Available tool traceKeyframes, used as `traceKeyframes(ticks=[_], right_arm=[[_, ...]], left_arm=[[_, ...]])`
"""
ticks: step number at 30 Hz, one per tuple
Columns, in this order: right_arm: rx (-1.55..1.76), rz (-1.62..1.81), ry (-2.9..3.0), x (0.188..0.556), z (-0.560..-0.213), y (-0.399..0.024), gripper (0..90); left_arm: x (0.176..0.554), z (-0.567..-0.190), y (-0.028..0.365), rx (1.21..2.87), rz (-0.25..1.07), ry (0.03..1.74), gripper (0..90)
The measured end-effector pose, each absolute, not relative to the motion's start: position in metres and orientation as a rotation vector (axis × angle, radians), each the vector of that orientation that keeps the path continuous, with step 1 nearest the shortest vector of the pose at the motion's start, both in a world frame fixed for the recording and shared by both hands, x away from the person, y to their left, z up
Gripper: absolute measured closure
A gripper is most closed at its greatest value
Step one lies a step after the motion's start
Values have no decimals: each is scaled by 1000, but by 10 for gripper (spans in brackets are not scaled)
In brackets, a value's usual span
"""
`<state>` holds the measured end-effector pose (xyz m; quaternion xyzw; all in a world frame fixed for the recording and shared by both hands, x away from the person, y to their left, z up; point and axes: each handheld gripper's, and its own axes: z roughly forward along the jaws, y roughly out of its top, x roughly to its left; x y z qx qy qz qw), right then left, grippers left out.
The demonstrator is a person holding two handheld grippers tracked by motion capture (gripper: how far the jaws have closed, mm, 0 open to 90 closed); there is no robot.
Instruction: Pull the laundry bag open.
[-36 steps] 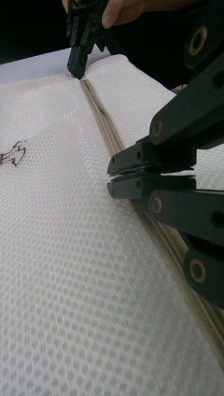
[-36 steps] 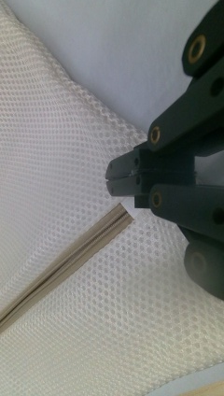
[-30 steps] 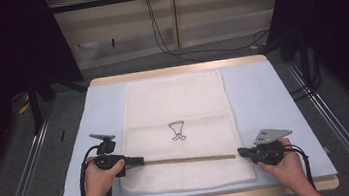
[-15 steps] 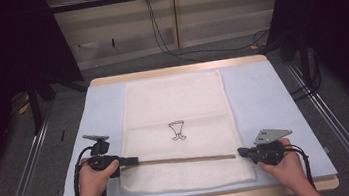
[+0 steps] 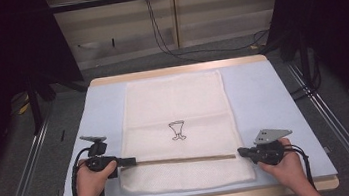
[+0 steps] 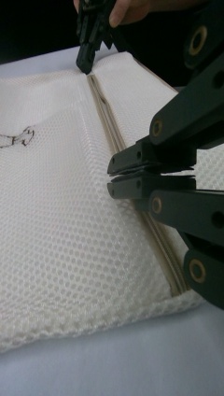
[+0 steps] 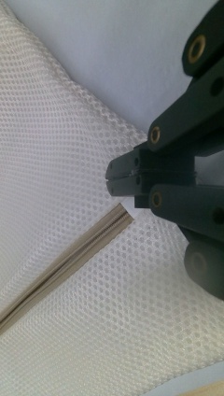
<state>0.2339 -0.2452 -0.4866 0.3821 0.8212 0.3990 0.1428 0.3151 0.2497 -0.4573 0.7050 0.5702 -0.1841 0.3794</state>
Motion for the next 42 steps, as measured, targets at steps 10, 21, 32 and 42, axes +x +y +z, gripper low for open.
traceKeyframes(ticks=[10,21,32,42], right_arm=[[1102,1148,2366,234,-487,-245,900],[1098,1147,2367,234,-487,-245,900],[1097,1148,2368,234,-487,-245,900],[1094,1146,2369,234,-487,-245,900]], left_arm=[[315,-457,253,1798,-473,1453,873],[312,-457,264,1765,-444,1490,873],[310,-455,275,1751,-422,1504,873],[308,-457,281,1736,-432,1507,873]])
